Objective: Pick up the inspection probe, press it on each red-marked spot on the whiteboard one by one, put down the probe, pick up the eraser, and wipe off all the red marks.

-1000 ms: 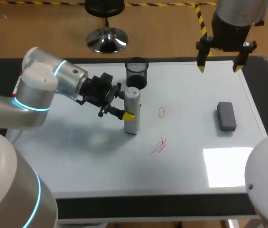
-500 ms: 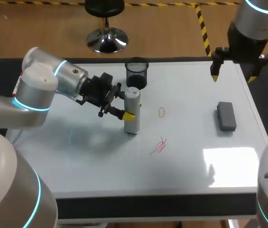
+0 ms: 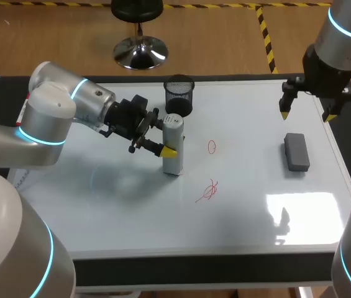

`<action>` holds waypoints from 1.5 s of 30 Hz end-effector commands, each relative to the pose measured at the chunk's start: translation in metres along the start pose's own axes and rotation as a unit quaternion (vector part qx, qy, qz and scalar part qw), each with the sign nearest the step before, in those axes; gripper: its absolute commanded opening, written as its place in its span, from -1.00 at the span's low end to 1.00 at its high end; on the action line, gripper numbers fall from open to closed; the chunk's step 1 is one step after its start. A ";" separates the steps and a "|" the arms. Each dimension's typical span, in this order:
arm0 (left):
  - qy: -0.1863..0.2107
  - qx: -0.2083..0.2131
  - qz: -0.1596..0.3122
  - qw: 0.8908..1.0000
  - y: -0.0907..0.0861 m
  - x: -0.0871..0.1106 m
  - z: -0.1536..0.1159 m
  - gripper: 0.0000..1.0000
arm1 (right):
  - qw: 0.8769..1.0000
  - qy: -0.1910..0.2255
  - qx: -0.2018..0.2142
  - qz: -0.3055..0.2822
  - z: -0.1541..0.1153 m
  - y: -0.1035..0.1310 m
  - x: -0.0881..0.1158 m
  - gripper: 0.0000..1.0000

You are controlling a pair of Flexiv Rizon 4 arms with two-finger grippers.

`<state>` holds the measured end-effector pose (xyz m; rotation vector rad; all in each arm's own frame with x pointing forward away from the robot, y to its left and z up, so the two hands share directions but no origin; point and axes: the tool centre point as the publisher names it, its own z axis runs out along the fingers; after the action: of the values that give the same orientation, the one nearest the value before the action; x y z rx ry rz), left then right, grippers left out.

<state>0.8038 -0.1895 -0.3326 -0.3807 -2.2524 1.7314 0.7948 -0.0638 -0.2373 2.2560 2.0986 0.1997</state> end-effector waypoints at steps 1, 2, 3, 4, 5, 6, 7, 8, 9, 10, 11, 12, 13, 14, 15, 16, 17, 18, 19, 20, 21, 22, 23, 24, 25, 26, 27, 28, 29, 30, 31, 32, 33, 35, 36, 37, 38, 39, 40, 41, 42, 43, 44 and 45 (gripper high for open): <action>0.002 0.002 0.000 1.000 0.010 -0.001 0.003 -1.00 | 1.000 0.011 0.004 0.000 0.015 0.000 -0.008 1.00; 0.002 0.002 0.000 1.000 0.010 -0.001 0.003 -1.00 | 1.000 0.013 0.005 0.000 0.018 -0.001 -0.009 1.00; 0.002 0.002 0.000 1.000 0.010 -0.001 0.003 -1.00 | 1.000 0.015 0.008 0.001 0.021 -0.001 -0.010 1.00; 0.002 0.002 0.000 1.000 0.010 -0.001 0.003 -1.00 | 1.000 0.018 0.008 -0.002 0.024 -0.002 -0.011 1.00; 0.002 0.002 0.000 1.000 0.010 -0.001 0.003 -1.00 | 1.000 0.016 0.008 -0.002 0.026 -0.002 -0.012 1.00; 0.002 0.002 0.000 1.000 0.010 -0.001 0.003 -1.00 | 1.000 0.010 0.002 -0.002 0.028 -0.003 -0.012 1.00; 0.002 0.002 0.000 1.000 0.010 -0.001 0.003 -1.00 | 1.000 0.008 0.001 -0.001 0.030 -0.004 -0.013 1.00; 0.002 0.002 0.000 1.000 0.010 -0.001 0.003 -1.00 | 1.000 0.005 0.002 0.000 0.033 -0.005 -0.015 1.00; 0.002 0.002 0.000 1.000 0.010 -0.001 0.003 -1.00 | 1.000 0.004 0.003 0.001 0.035 -0.006 -0.016 1.00; 0.002 0.002 0.000 1.000 0.010 -0.001 0.003 -1.00 | 1.000 0.003 0.007 0.000 0.038 -0.006 -0.016 1.00; 0.002 0.002 0.000 1.000 0.010 -0.001 0.003 -1.00 | 1.000 0.005 0.009 0.000 0.041 -0.006 -0.016 1.00; 0.002 0.002 0.000 1.000 0.010 -0.001 0.003 -1.00 | 1.000 0.007 0.010 -0.001 0.044 -0.006 -0.017 1.00; 0.002 0.002 0.000 1.000 0.010 -0.001 0.003 -1.00 | 1.000 0.008 0.011 -0.004 0.046 -0.006 -0.017 1.00; 0.002 0.002 0.000 1.000 0.010 -0.001 0.003 -1.00 | 1.000 0.010 0.010 -0.005 0.049 -0.005 -0.018 1.00; 0.002 0.002 0.000 1.000 0.010 -0.001 0.003 -1.00 | 1.000 0.011 0.013 -0.007 0.052 -0.005 -0.018 1.00; 0.002 0.002 0.000 1.000 0.010 -0.001 0.003 -1.00 | 1.000 0.012 0.014 -0.008 0.055 -0.004 -0.017 1.00; 0.002 0.002 0.000 1.000 0.010 -0.001 0.003 -1.00 | 1.000 0.012 0.014 -0.009 0.058 -0.004 -0.017 1.00; 0.002 0.002 0.000 1.000 0.010 -0.001 0.003 -1.00 | 1.000 0.013 0.016 -0.010 0.061 -0.003 -0.018 1.00; 0.002 0.002 0.000 1.000 0.010 -0.001 0.003 -1.00 | 1.000 0.012 0.017 -0.010 0.064 -0.003 -0.018 1.00; 0.002 0.002 0.000 1.000 0.010 -0.001 0.003 -1.00 | 1.000 0.011 0.017 -0.010 0.066 -0.003 -0.018 1.00; 0.002 0.002 0.000 1.000 0.010 -0.001 0.003 -1.00 | 1.000 0.010 0.018 -0.010 0.069 -0.003 -0.019 1.00; 0.002 0.002 0.000 1.000 0.010 -0.001 0.003 -1.00 | 1.000 0.010 0.019 -0.009 0.072 -0.003 -0.019 1.00; 0.002 0.002 0.000 1.000 0.010 -0.001 0.003 -1.00 | 1.000 0.011 0.019 -0.008 0.074 -0.003 -0.020 1.00; 0.002 0.002 0.000 1.000 0.010 -0.001 0.003 -1.00 | 1.000 0.012 0.019 -0.008 0.076 -0.003 -0.020 1.00; 0.002 0.002 0.000 1.000 0.010 -0.001 0.003 -1.00 | 1.000 0.012 0.019 -0.008 0.078 -0.003 -0.020 1.00; 0.002 0.002 0.000 1.000 0.010 -0.001 0.003 -1.00 | 1.000 0.013 0.020 -0.007 0.080 -0.002 -0.021 1.00; 0.002 0.002 0.000 1.000 0.010 -0.001 0.003 -1.00 | 1.000 0.015 0.021 -0.007 0.081 -0.002 -0.021 1.00; 0.002 0.002 0.000 1.000 0.010 -0.001 0.003 -1.00 | 1.000 0.017 0.022 -0.007 0.083 -0.001 -0.022 1.00; 0.002 0.002 0.000 1.000 0.010 -0.001 0.003 -1.00 | 1.000 0.017 0.022 -0.008 0.084 -0.001 -0.022 1.00; 0.002 0.002 0.000 1.000 0.010 -0.001 0.003 -1.00 | 1.000 0.018 0.023 -0.008 0.086 0.000 -0.023 1.00; 0.002 0.002 0.000 1.000 0.010 -0.001 0.003 -1.00 | 1.000 0.018 0.024 -0.007 0.088 0.000 -0.024 1.00; 0.002 0.002 0.000 1.000 0.010 -0.001 0.003 -1.00 | 0.999 0.018 0.025 -0.007 0.090 0.000 -0.025 1.00; 0.002 0.002 0.000 1.000 0.010 -0.001 0.003 -1.00 | 0.999 0.019 0.026 -0.007 0.092 0.001 -0.026 1.00; 0.002 0.002 0.000 1.000 0.010 -0.001 0.003 -1.00 | 0.999 0.022 0.027 -0.006 0.096 0.002 -0.028 1.00; 0.002 0.002 0.000 1.000 0.010 -0.001 0.003 -1.00 | 0.999 0.023 0.028 -0.006 0.098 0.002 -0.029 1.00; 0.002 0.002 0.000 1.000 0.010 -0.001 0.003 -1.00 | 0.999 0.024 0.030 -0.006 0.101 0.002 -0.029 1.00; 0.002 0.002 0.000 1.000 0.010 -0.001 0.003 -1.00 | 0.999 0.025 0.032 -0.006 0.103 0.003 -0.030 1.00; 0.002 0.002 0.000 1.000 0.010 -0.001 0.003 -1.00 | 0.999 0.026 0.032 -0.006 0.105 0.003 -0.030 1.00; 0.002 0.002 0.000 1.000 0.010 -0.001 0.003 -1.00 | 0.999 0.027 0.033 -0.007 0.107 0.004 -0.030 1.00; 0.002 0.002 0.000 1.000 0.010 -0.001 0.003 -1.00 | 0.999 0.027 0.033 -0.008 0.109 0.004 -0.031 1.00; 0.002 0.002 0.000 1.000 0.010 -0.001 0.003 -1.00 | 0.999 0.027 0.035 -0.008 0.111 0.005 -0.031 1.00; 0.002 0.002 0.000 1.000 0.010 -0.001 0.003 -1.00 | 0.999 0.028 0.036 -0.009 0.112 0.006 -0.031 1.00; 0.002 0.002 0.000 1.000 0.010 -0.001 0.003 -1.00 | 0.999 0.028 0.036 -0.009 0.114 0.007 -0.032 1.00; 0.002 0.002 0.000 1.000 0.010 -0.001 0.003 -1.00 | 0.999 0.029 0.036 -0.009 0.116 0.008 -0.032 1.00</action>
<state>0.8038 -0.1895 -0.3326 -0.3807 -2.2524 1.7314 0.8094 -0.0905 -0.3464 2.2940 2.1796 0.1937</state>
